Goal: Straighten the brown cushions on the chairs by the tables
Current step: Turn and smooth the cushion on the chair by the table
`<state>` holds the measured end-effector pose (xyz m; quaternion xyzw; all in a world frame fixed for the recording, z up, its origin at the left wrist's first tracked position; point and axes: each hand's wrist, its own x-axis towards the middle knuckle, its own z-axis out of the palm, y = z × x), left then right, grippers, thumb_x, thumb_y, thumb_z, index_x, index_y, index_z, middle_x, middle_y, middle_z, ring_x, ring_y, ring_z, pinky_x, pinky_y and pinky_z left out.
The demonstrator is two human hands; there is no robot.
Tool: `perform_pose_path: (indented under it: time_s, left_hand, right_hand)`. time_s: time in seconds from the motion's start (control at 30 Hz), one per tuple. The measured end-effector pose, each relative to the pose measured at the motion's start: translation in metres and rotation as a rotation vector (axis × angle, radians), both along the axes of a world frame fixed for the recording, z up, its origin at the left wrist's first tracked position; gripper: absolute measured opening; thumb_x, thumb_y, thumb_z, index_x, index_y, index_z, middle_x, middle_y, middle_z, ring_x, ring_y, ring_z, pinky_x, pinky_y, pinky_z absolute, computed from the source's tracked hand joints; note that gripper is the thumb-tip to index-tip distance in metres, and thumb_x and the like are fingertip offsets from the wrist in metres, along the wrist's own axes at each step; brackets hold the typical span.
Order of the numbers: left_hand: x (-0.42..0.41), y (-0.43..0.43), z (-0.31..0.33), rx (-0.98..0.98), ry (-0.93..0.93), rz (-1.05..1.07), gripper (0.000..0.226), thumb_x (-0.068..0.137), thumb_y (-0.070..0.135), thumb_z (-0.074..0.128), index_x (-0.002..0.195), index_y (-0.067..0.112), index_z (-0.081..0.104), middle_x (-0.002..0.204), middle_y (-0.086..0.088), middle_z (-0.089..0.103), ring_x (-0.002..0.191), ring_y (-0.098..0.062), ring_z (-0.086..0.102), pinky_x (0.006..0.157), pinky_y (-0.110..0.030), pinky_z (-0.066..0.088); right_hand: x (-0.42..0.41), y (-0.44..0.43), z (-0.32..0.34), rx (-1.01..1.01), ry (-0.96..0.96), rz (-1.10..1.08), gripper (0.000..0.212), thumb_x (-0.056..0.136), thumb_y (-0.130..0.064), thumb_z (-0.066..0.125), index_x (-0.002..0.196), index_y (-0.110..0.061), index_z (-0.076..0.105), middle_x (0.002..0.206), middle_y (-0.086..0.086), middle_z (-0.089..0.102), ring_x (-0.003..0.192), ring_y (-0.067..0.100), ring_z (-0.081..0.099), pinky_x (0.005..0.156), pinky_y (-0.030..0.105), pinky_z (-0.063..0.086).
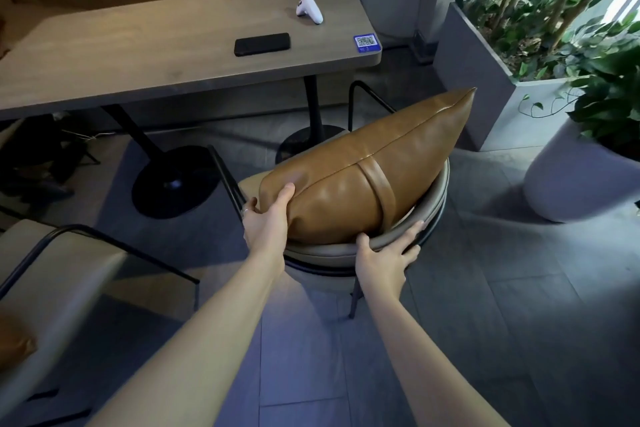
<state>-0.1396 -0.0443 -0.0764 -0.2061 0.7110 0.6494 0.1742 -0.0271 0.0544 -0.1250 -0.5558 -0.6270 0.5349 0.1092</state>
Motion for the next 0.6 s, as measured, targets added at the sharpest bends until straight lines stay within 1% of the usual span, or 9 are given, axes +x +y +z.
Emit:
perform_pose_path:
  time_s: [0.07,0.13,0.23,0.3,0.4,0.5,0.57,0.6]
  left_hand:
    - [-0.018,-0.005,0.001,0.012,0.000,-0.023,0.123,0.043,0.067,0.084,0.151,0.027,0.040,0.138,-0.002,0.060,0.120,-0.028,0.061,0.107,-0.048,0.047]
    - [-0.036,-0.011,0.000,0.011,0.007,-0.048,0.119,0.045,0.065,0.084,0.149,0.027,0.042,0.136,-0.001,0.061,0.118,-0.027,0.061,0.107,-0.047,0.048]
    - [-0.063,-0.021,-0.002,0.001,0.023,-0.067,0.115,0.046,0.064,0.085,0.147,0.028,0.044,0.133,-0.002,0.061,0.116,-0.027,0.061,0.105,-0.046,0.049]
    - [-0.081,-0.026,-0.003,0.003,0.041,-0.076,0.112,0.048,0.063,0.086,0.146,0.028,0.045,0.131,-0.002,0.062,0.113,-0.027,0.062,0.104,-0.046,0.050]
    - [-0.109,-0.032,-0.003,0.013,0.056,-0.093,0.106,0.055,0.058,0.088,0.146,0.024,0.047,0.129,-0.004,0.064,0.110,-0.026,0.064,0.102,-0.045,0.052]
    - [-0.135,-0.038,0.000,0.022,0.054,-0.116,0.098,0.063,0.051,0.090,0.145,0.020,0.046,0.127,-0.006,0.064,0.107,-0.026,0.065,0.100,-0.045,0.053]
    - [-0.146,-0.040,0.004,-0.007,0.069,-0.112,0.098,0.062,0.054,0.090,0.143,0.021,0.047,0.130,-0.006,0.063,0.109,-0.026,0.064,0.101,-0.043,0.052]
    - [-0.149,-0.039,0.007,-0.067,0.104,-0.100,0.097,0.062,0.056,0.088,0.143,0.023,0.046,0.133,-0.005,0.060,0.113,-0.026,0.062,0.102,-0.042,0.050]
  right_hand:
    - [-0.012,-0.007,-0.001,0.002,0.015,-0.010,0.100,0.095,-0.035,0.058,0.156,-0.034,-0.022,0.166,0.022,-0.008,0.123,0.051,0.049,0.090,0.042,0.038]
    - [-0.023,-0.016,-0.001,-0.015,0.027,-0.008,0.101,0.096,-0.037,0.059,0.155,-0.033,-0.023,0.166,0.021,-0.011,0.123,0.051,0.049,0.086,0.039,0.034]
    - [-0.036,-0.031,0.000,-0.043,0.052,0.010,0.104,0.095,-0.043,0.061,0.154,-0.036,-0.025,0.167,0.018,-0.013,0.128,0.052,0.045,0.094,0.044,0.038]
    - [-0.046,-0.041,0.002,-0.057,0.067,0.028,0.106,0.095,-0.044,0.062,0.154,-0.035,-0.026,0.167,0.017,-0.015,0.133,0.051,0.041,0.096,0.043,0.037]
    - [-0.062,-0.053,0.006,-0.070,0.069,0.082,0.112,0.095,-0.041,0.065,0.152,-0.031,-0.030,0.164,0.020,-0.022,0.137,0.051,0.036,0.102,0.042,0.036]
    - [-0.075,-0.061,0.007,-0.086,0.088,0.151,0.116,0.093,-0.036,0.069,0.151,-0.030,-0.032,0.163,0.022,-0.026,0.144,0.048,0.025,0.106,0.042,0.034]
    - [-0.076,-0.065,0.005,-0.100,0.112,0.186,0.115,0.093,-0.037,0.070,0.152,-0.033,-0.029,0.164,0.019,-0.024,0.147,0.044,0.021,0.108,0.043,0.032]
    - [-0.074,-0.065,0.002,-0.090,0.122,0.192,0.114,0.092,-0.038,0.070,0.154,-0.035,-0.025,0.165,0.019,-0.018,0.148,0.041,0.021,0.110,0.044,0.031]
